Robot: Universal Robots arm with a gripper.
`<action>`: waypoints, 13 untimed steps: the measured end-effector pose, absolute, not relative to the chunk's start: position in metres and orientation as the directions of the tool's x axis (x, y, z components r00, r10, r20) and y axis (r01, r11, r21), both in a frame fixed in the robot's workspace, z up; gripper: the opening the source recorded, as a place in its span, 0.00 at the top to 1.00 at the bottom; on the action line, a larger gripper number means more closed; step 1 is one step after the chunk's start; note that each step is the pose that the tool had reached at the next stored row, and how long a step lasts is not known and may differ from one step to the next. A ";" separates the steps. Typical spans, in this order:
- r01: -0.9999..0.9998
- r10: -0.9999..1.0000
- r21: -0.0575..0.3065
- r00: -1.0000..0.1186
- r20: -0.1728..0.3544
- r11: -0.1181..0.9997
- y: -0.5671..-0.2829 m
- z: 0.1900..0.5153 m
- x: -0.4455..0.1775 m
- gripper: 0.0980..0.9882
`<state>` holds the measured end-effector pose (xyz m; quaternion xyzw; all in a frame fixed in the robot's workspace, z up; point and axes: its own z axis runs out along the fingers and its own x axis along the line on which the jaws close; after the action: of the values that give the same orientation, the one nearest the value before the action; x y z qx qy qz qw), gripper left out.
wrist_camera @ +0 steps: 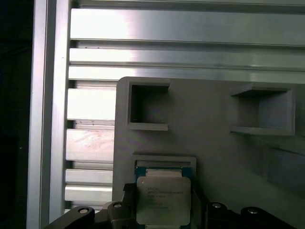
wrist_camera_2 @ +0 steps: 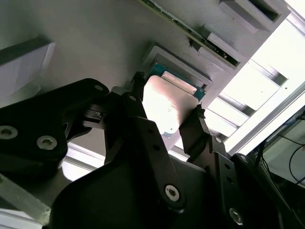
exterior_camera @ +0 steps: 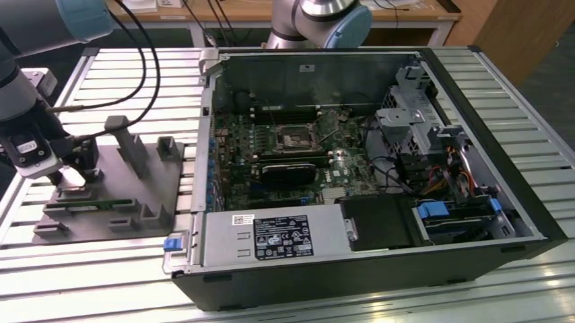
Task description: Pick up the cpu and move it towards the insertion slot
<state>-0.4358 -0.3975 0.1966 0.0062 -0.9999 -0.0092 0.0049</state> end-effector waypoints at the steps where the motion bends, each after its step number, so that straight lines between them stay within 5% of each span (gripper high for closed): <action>1: -0.012 -0.012 0.018 -1.000 0.010 1.000 -0.397 0.197 -0.436 0.50; 13: -0.012 -0.012 0.018 -1.000 0.010 1.000 -0.397 0.206 -0.436 0.50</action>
<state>-0.4358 -0.3966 0.2064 0.0062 -0.9999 -0.0092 0.0049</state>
